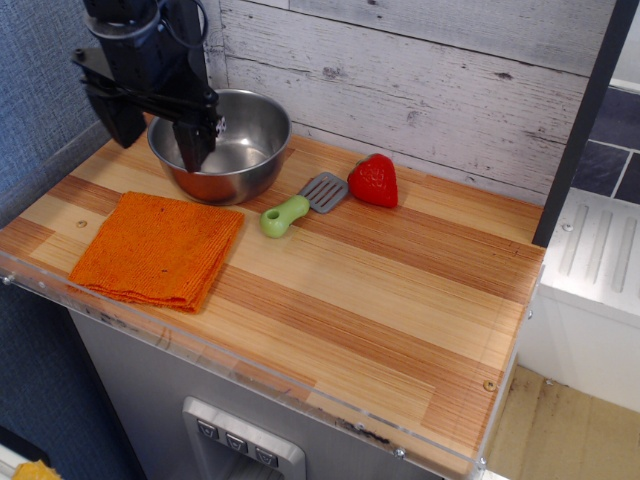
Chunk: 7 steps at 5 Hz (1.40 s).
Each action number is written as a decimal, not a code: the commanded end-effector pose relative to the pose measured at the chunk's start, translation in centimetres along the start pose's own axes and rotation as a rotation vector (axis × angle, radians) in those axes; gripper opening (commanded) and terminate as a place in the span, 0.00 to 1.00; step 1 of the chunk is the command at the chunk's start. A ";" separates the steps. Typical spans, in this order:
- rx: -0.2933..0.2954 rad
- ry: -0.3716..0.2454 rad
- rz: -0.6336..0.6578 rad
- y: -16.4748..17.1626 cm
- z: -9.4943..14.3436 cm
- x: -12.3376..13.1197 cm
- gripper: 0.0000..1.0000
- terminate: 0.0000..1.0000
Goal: Move the pot to the front edge of the table
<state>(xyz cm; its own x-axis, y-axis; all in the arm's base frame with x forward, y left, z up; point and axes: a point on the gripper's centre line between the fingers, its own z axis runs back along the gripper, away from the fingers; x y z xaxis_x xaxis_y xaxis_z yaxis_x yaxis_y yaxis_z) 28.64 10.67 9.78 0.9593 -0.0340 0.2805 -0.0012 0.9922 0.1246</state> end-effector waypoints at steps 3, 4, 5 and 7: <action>-0.098 -0.150 -0.514 -1.5 -3.3 5.2 1.00 0.00; -0.084 -0.151 -0.552 -2.3 -4.0 5.8 1.00 0.00; -0.085 -0.119 -0.615 -3.6 -4.4 5.8 1.00 0.00; -0.099 -0.081 -0.634 -4.7 -5.6 5.2 1.00 0.00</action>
<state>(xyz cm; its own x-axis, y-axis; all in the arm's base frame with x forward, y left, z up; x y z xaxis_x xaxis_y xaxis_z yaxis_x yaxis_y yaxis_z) 35.02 7.00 4.02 0.7583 -0.6113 0.2266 0.5867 0.7914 0.1716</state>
